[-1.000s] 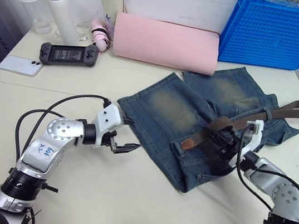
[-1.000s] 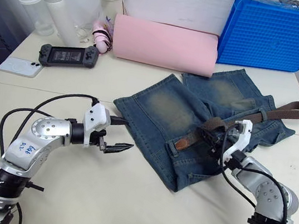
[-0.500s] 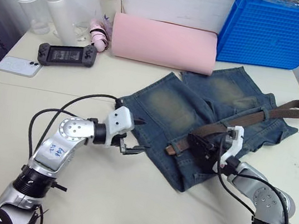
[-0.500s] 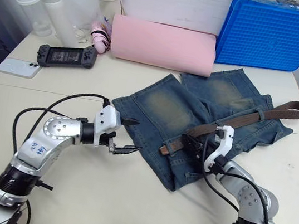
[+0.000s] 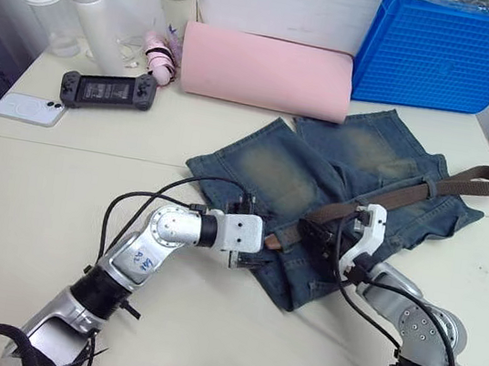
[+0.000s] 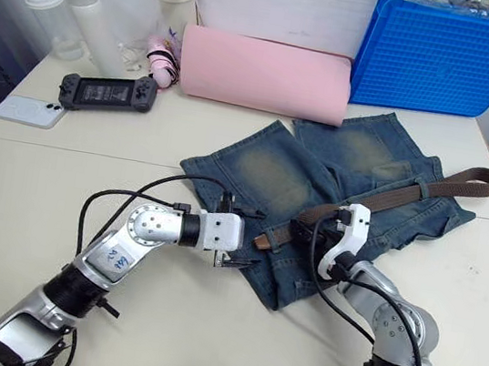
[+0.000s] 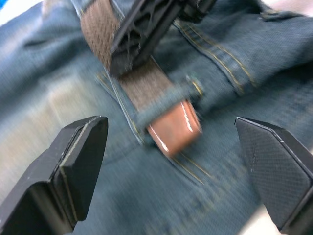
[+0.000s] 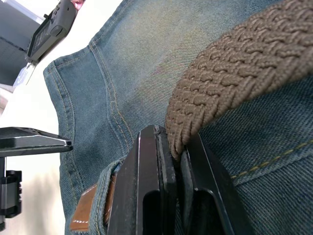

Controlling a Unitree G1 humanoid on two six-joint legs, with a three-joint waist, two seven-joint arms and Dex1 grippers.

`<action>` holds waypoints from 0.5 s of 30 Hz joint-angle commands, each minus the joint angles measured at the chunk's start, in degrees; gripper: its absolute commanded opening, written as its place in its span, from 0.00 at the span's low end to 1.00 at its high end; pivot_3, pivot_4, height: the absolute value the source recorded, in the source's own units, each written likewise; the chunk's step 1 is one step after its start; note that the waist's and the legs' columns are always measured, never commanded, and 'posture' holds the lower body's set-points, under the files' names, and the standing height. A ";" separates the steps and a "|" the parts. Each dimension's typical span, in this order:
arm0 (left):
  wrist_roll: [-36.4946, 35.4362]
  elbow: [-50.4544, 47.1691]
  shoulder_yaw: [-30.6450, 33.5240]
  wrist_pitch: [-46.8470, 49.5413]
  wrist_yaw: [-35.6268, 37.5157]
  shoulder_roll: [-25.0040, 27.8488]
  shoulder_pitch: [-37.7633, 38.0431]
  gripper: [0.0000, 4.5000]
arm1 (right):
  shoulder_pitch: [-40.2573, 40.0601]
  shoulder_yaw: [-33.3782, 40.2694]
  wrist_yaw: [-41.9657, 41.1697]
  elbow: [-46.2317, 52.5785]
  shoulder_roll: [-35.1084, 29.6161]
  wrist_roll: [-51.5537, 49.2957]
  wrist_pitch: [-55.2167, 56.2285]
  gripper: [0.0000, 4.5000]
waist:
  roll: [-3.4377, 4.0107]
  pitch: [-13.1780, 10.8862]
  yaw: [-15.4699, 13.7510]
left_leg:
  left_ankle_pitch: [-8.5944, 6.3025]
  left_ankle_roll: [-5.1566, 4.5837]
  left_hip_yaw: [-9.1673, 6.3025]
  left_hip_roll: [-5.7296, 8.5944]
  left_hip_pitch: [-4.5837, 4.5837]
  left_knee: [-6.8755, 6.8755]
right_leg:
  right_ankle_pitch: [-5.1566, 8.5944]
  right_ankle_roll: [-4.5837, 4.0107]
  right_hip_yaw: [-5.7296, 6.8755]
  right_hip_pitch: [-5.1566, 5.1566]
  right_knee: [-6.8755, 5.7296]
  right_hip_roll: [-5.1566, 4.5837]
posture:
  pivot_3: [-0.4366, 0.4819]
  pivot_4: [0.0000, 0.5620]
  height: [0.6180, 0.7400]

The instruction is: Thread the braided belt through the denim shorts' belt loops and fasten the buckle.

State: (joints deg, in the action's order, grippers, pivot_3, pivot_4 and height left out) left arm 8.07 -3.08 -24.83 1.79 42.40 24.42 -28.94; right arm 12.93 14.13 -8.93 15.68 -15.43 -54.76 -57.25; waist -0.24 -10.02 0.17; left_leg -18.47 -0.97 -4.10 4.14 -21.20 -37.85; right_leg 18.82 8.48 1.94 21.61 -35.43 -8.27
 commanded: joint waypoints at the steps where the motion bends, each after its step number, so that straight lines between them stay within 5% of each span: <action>1: 5.99 1.10 -1.91 -8.96 -2.19 1.31 -0.53 0.88 | -1.42 -0.69 0.58 0.04 1.12 -1.72 -2.36 0.00 | 0.00 0.01 -0.01 | 0.00 0.00 0.00 0.00 0.01 0.01 | 0.00 0.00 0.00 0.00 -0.02 0.00 | 0.48 0.27 1.00; 2: 6.94 1.14 -2.09 -10.52 -2.69 1.57 -0.10 0.84 | -1.40 -0.50 0.73 0.09 1.16 -1.90 -2.44 0.00 | 0.00 0.01 0.01 | 0.00 0.00 -0.01 0.00 0.02 0.02 | 0.00 0.00 0.00 0.00 -0.01 0.00 | 0.48 0.27 1.00; 10: 13.66 2.45 -2.67 -20.01 -6.55 2.17 0.70 0.06 | -1.44 0.58 1.64 0.11 0.97 -2.48 -2.62 0.00 | -0.01 0.01 -0.14 | 0.00 0.00 -0.02 0.03 0.00 0.05 | 0.00 0.00 -0.01 0.01 0.00 -0.04 | 0.48 0.27 1.00; 15: 17.82 4.83 -3.12 -22.39 -8.82 2.10 1.00 0.01 | -0.98 3.15 2.70 1.50 0.63 -5.64 -3.52 0.00 | -0.02 0.01 -0.24 | 0.00 -0.01 -0.02 0.05 -0.01 0.05 | 0.00 0.00 0.00 0.01 -0.01 -0.05 | 0.48 0.27 1.00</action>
State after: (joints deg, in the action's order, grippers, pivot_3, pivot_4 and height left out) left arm 24.45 1.19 -27.94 -19.89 34.61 26.54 -28.37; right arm 12.93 16.66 -6.52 15.82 -14.99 -57.67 -58.93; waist -0.25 -10.01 -0.08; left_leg -18.47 -0.98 -4.13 4.19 -21.20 -37.81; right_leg 18.82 8.48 1.95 21.62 -35.44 -8.32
